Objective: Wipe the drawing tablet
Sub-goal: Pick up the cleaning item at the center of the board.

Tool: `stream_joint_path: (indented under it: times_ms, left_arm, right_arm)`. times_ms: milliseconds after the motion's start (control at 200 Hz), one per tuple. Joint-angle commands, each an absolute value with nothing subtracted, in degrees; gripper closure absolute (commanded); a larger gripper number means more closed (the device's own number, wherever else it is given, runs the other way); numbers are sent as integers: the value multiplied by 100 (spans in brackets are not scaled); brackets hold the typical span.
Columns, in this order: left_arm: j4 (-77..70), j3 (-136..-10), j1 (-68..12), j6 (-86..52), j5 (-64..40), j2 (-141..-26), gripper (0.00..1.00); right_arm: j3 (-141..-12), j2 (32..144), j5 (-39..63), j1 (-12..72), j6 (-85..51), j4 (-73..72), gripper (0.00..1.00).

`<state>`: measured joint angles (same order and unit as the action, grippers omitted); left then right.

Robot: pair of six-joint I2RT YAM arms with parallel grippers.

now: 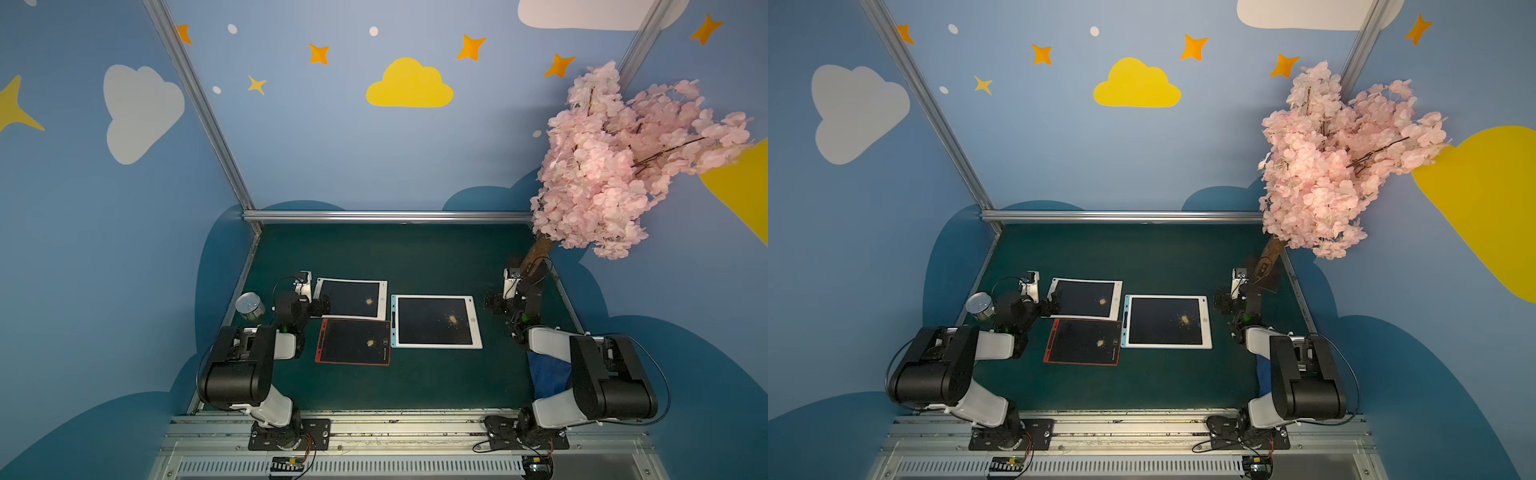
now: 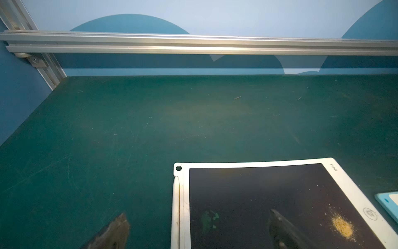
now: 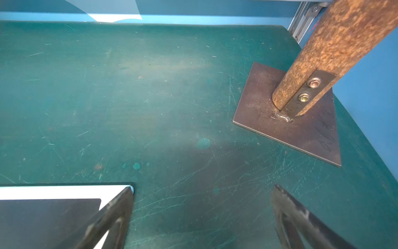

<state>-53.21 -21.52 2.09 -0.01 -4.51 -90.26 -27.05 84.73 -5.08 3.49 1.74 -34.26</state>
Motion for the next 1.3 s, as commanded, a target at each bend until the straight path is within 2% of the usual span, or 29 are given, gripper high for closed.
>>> stream_joint_path:
  times_ms: [0, 691, 921, 1006, 1076, 1136, 1196, 1296]
  left_arm:
    - [-5405, -2096, 224, 46, -501, -9019, 0]
    - [-5371, -2119, 307, -10, -614, -9040, 0]
    - [-5967, -1709, -261, 78, 1167, -8789, 0]
    - [-6137, -1501, -626, 438, 1557, -8347, 0]
    - [-5472, -1640, -1326, 1256, 1812, -7698, 0]
    - [-5182, -1731, -1802, 1319, 1814, -7087, 0]
    - [-4698, -1826, -2028, 749, 1362, -6422, 0]
    - [-3608, -2109, -2078, -1020, 742, -5636, 0]
  right_arm:
    - [-2696, 8447, -571, 392, 173, -3411, 1]
    - [-2701, 8449, -484, 343, 152, -3410, 1]
    - [-2694, 8433, -483, 347, 154, -3399, 2]
    - [-2657, 8229, -917, 417, 90, -3826, 1]
    - [-3288, 7650, -1328, 708, 126, -2527, 1]
    - [-4199, 7282, -1436, 740, -713, -1041, 1]
    - [-5148, 7198, -1227, 688, -1707, 644, 1]
    - [-6253, 7472, -379, 658, -1932, 2361, 1]
